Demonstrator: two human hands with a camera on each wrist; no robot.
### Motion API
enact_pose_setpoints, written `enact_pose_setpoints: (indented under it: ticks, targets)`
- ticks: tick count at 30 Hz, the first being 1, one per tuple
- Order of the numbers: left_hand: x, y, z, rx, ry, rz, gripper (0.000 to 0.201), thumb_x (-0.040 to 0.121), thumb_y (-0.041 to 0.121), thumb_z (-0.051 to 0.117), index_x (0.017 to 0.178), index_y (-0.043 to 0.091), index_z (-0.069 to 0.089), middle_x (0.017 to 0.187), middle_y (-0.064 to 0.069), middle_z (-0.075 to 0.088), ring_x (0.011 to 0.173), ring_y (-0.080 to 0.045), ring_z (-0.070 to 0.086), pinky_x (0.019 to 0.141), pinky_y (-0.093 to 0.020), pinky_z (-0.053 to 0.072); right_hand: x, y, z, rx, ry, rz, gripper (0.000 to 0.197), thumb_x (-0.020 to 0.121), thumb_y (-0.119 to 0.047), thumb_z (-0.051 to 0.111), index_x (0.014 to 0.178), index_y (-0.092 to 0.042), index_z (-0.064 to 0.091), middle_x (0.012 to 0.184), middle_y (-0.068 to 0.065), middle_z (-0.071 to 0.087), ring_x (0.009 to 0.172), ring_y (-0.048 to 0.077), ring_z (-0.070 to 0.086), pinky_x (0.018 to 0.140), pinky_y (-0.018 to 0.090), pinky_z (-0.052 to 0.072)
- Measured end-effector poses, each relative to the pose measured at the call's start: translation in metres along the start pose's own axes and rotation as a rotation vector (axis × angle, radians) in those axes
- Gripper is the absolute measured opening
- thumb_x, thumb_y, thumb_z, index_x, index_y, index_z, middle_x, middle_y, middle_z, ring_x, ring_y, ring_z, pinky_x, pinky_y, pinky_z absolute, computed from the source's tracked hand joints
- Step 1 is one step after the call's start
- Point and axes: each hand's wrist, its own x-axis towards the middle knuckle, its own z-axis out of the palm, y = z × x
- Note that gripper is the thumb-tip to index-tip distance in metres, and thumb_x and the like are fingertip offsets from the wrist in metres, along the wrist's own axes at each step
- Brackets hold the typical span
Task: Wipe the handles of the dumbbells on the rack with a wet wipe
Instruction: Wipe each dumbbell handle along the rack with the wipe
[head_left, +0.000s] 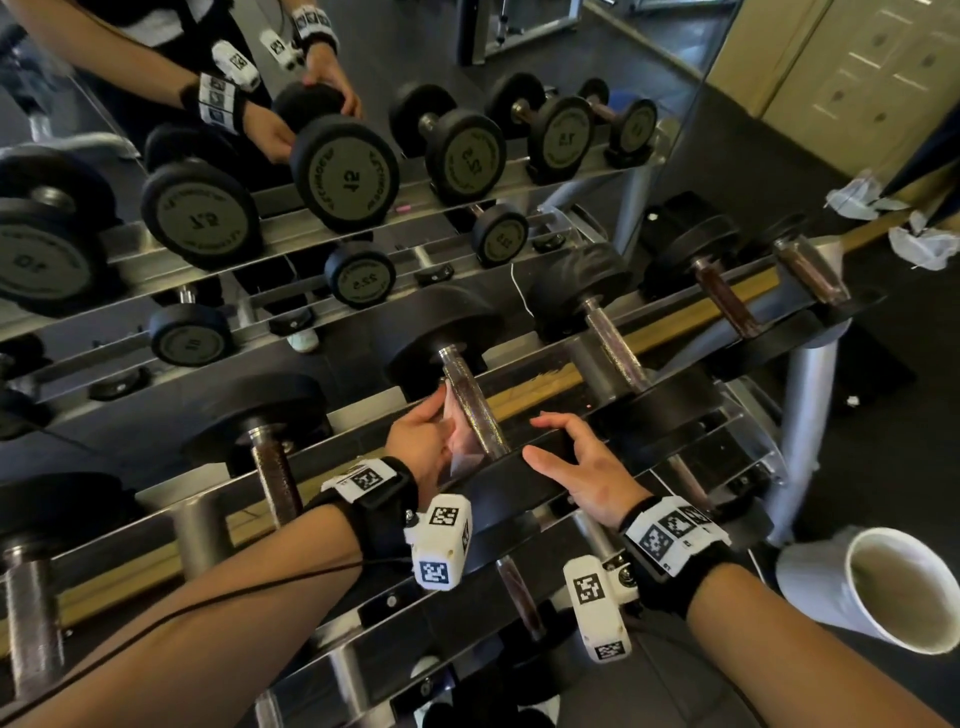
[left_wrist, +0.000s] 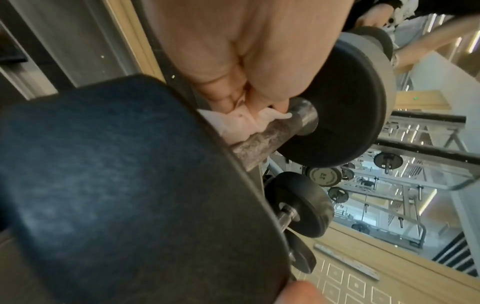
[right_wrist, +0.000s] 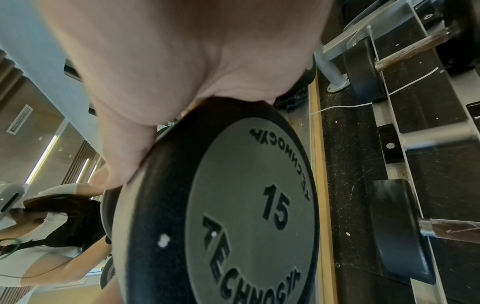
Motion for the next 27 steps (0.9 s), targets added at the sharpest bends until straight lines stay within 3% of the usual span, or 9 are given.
enact_pose_setpoints:
  ticks: [5, 8, 10, 13, 15, 17, 20, 23, 27]
  targets:
    - [-0.007, -0.012, -0.009, 0.016, -0.074, -0.069, 0.050, 0.095, -0.017, 0.043, 0.133, 0.011, 0.061, 0.125, -0.018, 0.066, 0.107, -0.027, 0.067, 0.075, -0.031, 0.060, -0.004, -0.006, 0.001, -0.019, 0.009, 0.011, 0.060, 0.072, -0.053, 0.072, 0.124, -0.033, 0.052, 0.132, 0.002, 0.050, 0.115, 0.021, 0.057, 0.098, 0.045, 0.052]
    - [-0.004, -0.004, -0.022, 0.032, -0.129, -0.121, 0.051, 0.094, -0.017, 0.040, 0.131, 0.012, 0.062, 0.115, -0.016, 0.071, 0.094, -0.026, 0.072, 0.067, -0.031, 0.059, -0.004, -0.007, 0.002, 0.001, 0.011, 0.022, 0.049, 0.081, -0.042, 0.073, 0.125, -0.031, 0.052, 0.132, 0.002, 0.050, 0.115, 0.022, 0.058, 0.098, 0.045, 0.052]
    - [0.004, 0.006, -0.025, 0.034, -0.127, -0.094, 0.053, 0.095, -0.016, 0.037, 0.137, 0.010, 0.056, 0.118, -0.016, 0.068, 0.092, -0.024, 0.071, 0.069, -0.031, 0.058, -0.004, -0.006, 0.001, 0.008, 0.010, 0.022, 0.048, 0.082, -0.040, 0.073, 0.124, -0.032, 0.052, 0.132, 0.002, 0.050, 0.114, 0.021, 0.059, 0.098, 0.044, 0.053]
    - [0.015, 0.022, -0.018, 0.000, -0.037, -0.002, 0.053, 0.097, -0.016, 0.034, 0.141, 0.010, 0.050, 0.095, -0.011, 0.064, 0.061, -0.013, 0.068, 0.049, -0.022, 0.054, -0.004, -0.006, 0.001, 0.003, 0.005, 0.016, 0.047, 0.082, -0.041, 0.073, 0.123, -0.034, 0.052, 0.130, 0.000, 0.051, 0.112, 0.018, 0.060, 0.096, 0.041, 0.054]
    - [0.021, 0.024, -0.012, -0.020, -0.011, 0.046, 0.050, 0.097, -0.015, 0.039, 0.136, 0.012, 0.054, 0.085, -0.007, 0.063, 0.053, -0.011, 0.065, 0.044, -0.020, 0.051, -0.004, -0.006, 0.001, -0.003, 0.003, 0.015, 0.046, 0.082, -0.042, 0.073, 0.122, -0.036, 0.052, 0.129, -0.001, 0.052, 0.111, 0.017, 0.060, 0.096, 0.040, 0.055]
    - [0.023, 0.019, -0.006, -0.003, -0.013, 0.099, 0.038, 0.098, -0.009, 0.047, 0.127, 0.010, 0.062, 0.086, -0.007, 0.067, 0.058, -0.012, 0.068, 0.052, -0.022, 0.055, -0.004, -0.006, 0.001, 0.003, 0.008, 0.014, 0.046, 0.082, -0.042, 0.074, 0.122, -0.036, 0.052, 0.129, 0.000, 0.053, 0.111, 0.018, 0.060, 0.096, 0.041, 0.055]
    - [0.019, 0.007, -0.005, 0.143, -0.023, 0.162, 0.028, 0.096, 0.000, 0.057, 0.120, 0.010, 0.069, 0.103, -0.009, 0.072, 0.094, -0.023, 0.069, 0.090, -0.035, 0.055, -0.003, -0.006, 0.002, 0.006, 0.012, 0.015, 0.046, 0.082, -0.042, 0.074, 0.122, -0.035, 0.053, 0.129, 0.002, 0.053, 0.112, 0.021, 0.061, 0.095, 0.043, 0.055]
    - [0.008, -0.004, -0.010, 0.273, -0.080, 0.148, 0.030, 0.096, 0.002, 0.058, 0.118, 0.017, 0.072, 0.106, -0.007, 0.075, 0.105, -0.026, 0.069, 0.092, -0.035, 0.054, -0.003, -0.007, 0.002, -0.012, 0.016, 0.013, 0.047, 0.082, -0.042, 0.073, 0.123, -0.034, 0.053, 0.132, 0.003, 0.050, 0.114, 0.025, 0.059, 0.096, 0.047, 0.054]
    - [-0.004, -0.005, -0.014, 0.301, -0.163, 0.050, 0.036, 0.095, -0.009, 0.052, 0.126, 0.003, 0.065, 0.115, -0.015, 0.071, 0.106, -0.027, 0.067, 0.103, -0.042, 0.050, -0.006, -0.010, 0.001, -0.021, 0.008, 0.027, 0.048, 0.081, -0.044, 0.072, 0.123, -0.034, 0.052, 0.132, 0.004, 0.051, 0.113, 0.026, 0.060, 0.095, 0.047, 0.054]
